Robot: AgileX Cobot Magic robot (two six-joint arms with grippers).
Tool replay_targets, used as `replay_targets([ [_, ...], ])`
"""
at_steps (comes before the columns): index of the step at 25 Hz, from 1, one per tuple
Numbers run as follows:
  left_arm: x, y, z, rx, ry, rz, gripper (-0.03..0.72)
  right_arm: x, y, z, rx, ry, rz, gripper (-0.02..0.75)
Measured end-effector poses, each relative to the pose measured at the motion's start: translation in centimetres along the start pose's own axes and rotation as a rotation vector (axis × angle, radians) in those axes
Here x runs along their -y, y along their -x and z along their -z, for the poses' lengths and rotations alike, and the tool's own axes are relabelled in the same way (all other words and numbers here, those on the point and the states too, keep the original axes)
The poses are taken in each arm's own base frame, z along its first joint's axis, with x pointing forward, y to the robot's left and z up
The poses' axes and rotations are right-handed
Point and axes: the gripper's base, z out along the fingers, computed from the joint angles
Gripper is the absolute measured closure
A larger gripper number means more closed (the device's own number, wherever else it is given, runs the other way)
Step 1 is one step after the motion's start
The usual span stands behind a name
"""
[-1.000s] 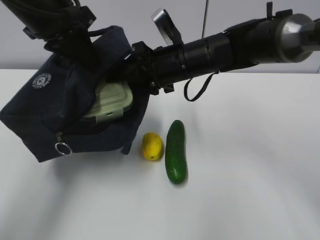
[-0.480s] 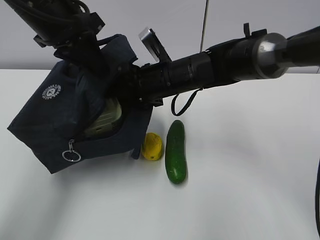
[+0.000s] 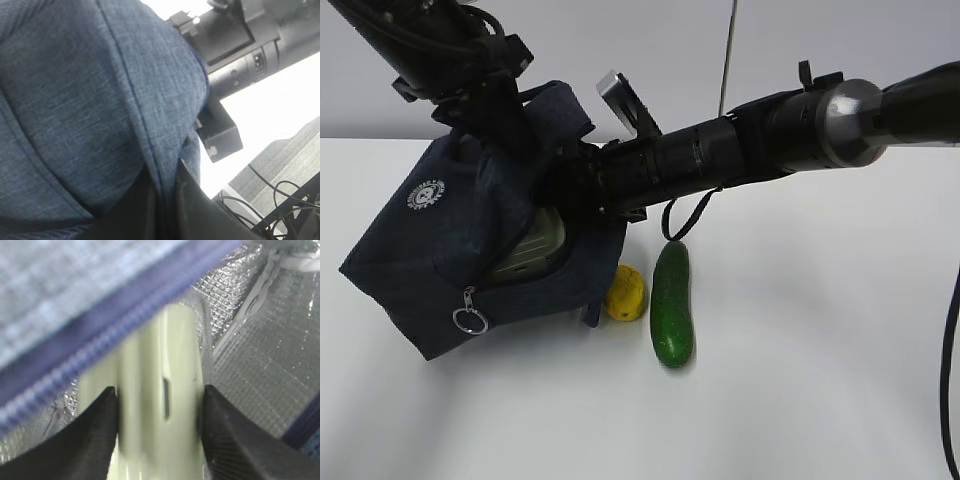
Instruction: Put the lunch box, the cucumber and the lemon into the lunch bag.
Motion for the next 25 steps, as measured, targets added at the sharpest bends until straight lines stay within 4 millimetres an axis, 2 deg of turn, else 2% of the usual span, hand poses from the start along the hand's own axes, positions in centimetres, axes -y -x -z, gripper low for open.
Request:
replay_targets([
  [12, -0.2, 0.0, -0.2, -0.007, 0.010, -0.002, 0.684, -0.2, -0.1, 0.0, -0.018, 0.016, 0.007, 0.337],
  [16, -0.2, 0.0, -0.5, -0.014, 0.003, 0.000, 0.684, -0.4, -0.2, 0.0, -0.028, 0.037, 0.009, 0.283],
  [19, -0.2, 0.0, -0.5, -0.014, 0.002, -0.001, 0.685, -0.5, -0.3, 0.0, -0.046, 0.046, 0.018, 0.270],
  [25, -0.3, 0.1, -0.8, -0.021, 0.000, 0.004, 0.685, -0.8, 0.3, 1.6, -0.056, 0.051, 0.032, 0.267],
])
